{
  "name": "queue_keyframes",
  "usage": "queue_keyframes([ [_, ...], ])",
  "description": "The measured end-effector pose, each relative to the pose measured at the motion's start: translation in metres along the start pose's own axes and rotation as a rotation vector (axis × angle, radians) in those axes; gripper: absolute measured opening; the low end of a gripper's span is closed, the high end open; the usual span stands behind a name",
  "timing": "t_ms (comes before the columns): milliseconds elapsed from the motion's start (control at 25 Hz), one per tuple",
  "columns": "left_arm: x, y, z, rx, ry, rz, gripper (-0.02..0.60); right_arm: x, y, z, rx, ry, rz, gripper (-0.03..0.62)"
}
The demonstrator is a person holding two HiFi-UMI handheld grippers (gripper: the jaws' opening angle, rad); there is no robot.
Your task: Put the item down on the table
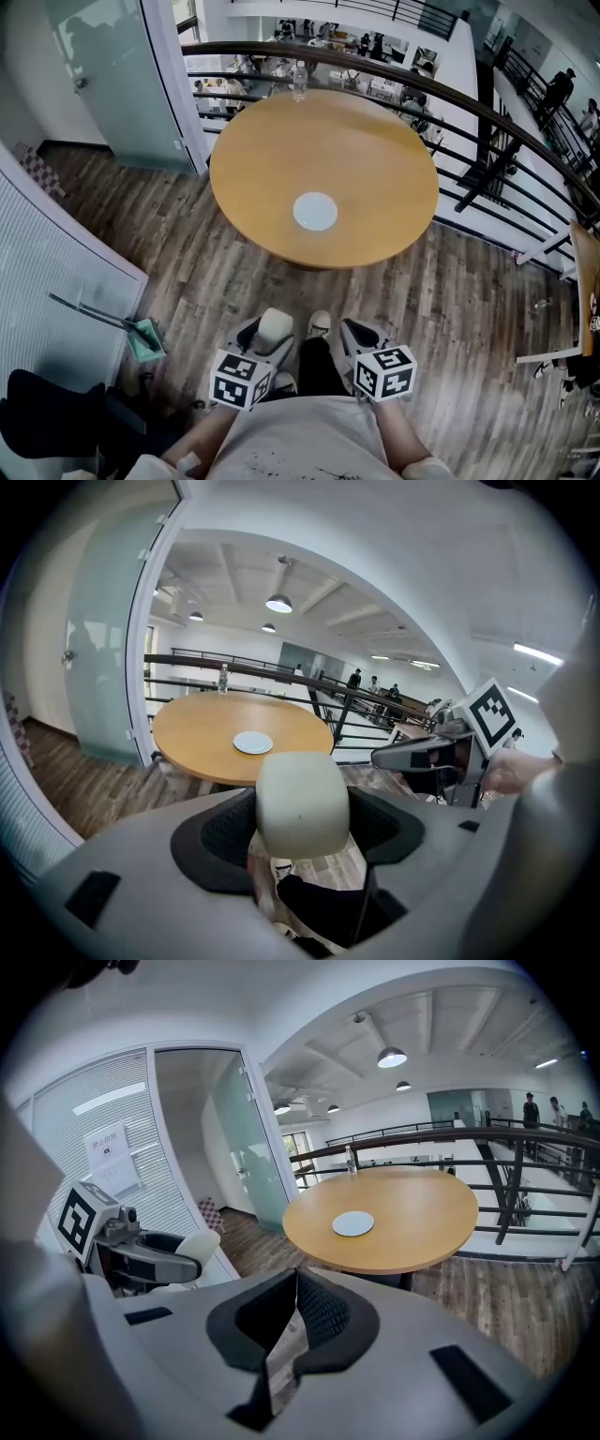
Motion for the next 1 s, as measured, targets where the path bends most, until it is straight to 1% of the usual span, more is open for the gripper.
queue_keyframes([
  [240,0.028,-0.028,-0.028,0.017,0.014,-0.006,0.318,0.035,-0.032,0.023,0.017,0.007,0.005,0.025],
  [480,0.073,-0.07,-0.051,0.027,0.029,-0.01,0.318,0.075,-0.068,0.065,0.024,0.013,-0.012,0.025],
  [640,0.096,-0.1,-0.065,0.029,0.036,-0.013,0.318,0.1,-0.092,0.091,0.029,0.039,-0.02,0.025],
  [760,0.123,-0.124,-0.075,0.034,0.044,-0.021,0.318,0.12,-0.109,0.111,0.04,0.059,-0.053,0.025],
  [880,0.155,-0.146,-0.085,0.033,0.063,-0.031,0.318,0.143,-0.125,0.131,0.068,0.06,-0.094,0.025],
  [1000,0.179,-0.165,-0.091,0.036,0.082,-0.04,0.318,0.16,-0.137,0.15,0.091,0.059,-0.116,0.026],
])
Point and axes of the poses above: the fingertips, and each gripper's own axes: y backward along the fingers, z to its right, x out of its top, the point moved 4 cm from there along y, backward along the fingers, and after that the axes turned 10 degrees about -z, right-handed, at the moved point
